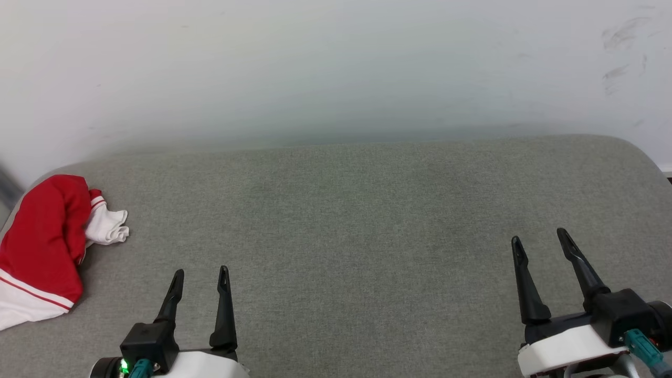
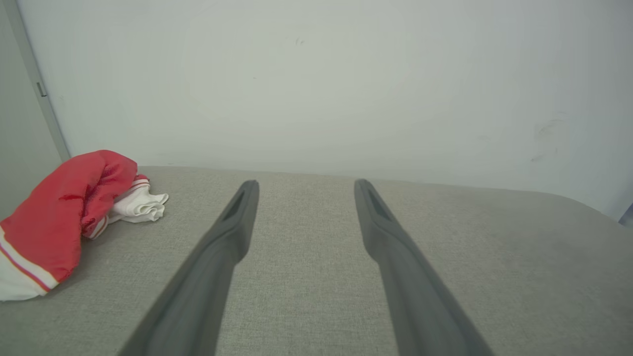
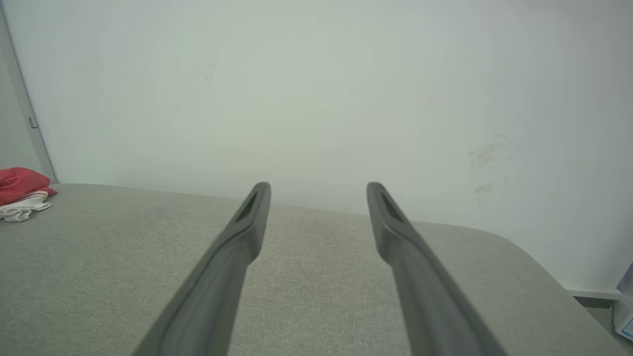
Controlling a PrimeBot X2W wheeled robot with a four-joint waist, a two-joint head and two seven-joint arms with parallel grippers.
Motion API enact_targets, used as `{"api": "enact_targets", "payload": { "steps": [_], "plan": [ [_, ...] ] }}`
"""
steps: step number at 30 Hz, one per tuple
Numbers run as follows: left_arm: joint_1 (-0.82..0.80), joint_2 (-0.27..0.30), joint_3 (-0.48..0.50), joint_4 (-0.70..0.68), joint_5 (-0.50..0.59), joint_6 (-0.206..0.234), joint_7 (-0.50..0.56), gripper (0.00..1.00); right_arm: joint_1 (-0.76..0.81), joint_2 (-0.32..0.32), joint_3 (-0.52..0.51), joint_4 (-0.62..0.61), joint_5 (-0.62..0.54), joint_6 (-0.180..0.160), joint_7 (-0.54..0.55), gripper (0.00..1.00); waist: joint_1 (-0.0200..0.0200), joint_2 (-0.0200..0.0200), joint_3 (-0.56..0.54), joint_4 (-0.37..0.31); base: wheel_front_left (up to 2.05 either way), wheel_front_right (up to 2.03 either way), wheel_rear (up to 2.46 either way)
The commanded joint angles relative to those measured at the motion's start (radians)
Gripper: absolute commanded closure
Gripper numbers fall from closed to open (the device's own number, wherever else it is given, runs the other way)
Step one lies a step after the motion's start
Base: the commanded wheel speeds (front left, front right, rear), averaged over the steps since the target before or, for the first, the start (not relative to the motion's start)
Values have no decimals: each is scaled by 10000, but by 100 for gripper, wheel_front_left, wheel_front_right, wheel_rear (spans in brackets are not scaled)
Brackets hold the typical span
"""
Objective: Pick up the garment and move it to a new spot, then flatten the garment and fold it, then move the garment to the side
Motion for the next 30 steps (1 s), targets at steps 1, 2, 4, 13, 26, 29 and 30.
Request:
{"api": "enact_targets", "payload": {
  "steps": [1,2,4,13,26,29,30],
  "plan": [
    [40,71,-93,-63,233,62,-114,0,100,15,24,-130,-283,0,-86,0,0,-1,-12,-3,0,0,0],
    [47,83,-134,-54,292,85,-130,0,108,16,32,-150,-396,-1,-114,0,0,-1,-21,-6,0,0,0],
    [77,43,-139,-78,327,132,-186,0,122,16,53,-194,-530,-1,-151,0,0,-1,-38,-9,0,0,0],
    [384,-630,709,-322,156,-757,-361,0,293,18,19,44,115,-1,-347,0,0,-1,-91,-10,0,0,0],
    [761,-1239,1860,335,784,-2543,-591,0,455,22,-58,683,976,-1,-566,0,0,-1,-171,-44,0,0,0],
    [777,-1253,1873,510,965,-2687,-651,0,458,23,-18,806,858,-1,-627,0,0,-1,-180,-58,0,0,0],
    [770,-1254,1862,535,986,-2701,-658,0,466,23,5,829,808,-1,-655,0,0,-1,-180,-63,0,0,0]
  ]
}}
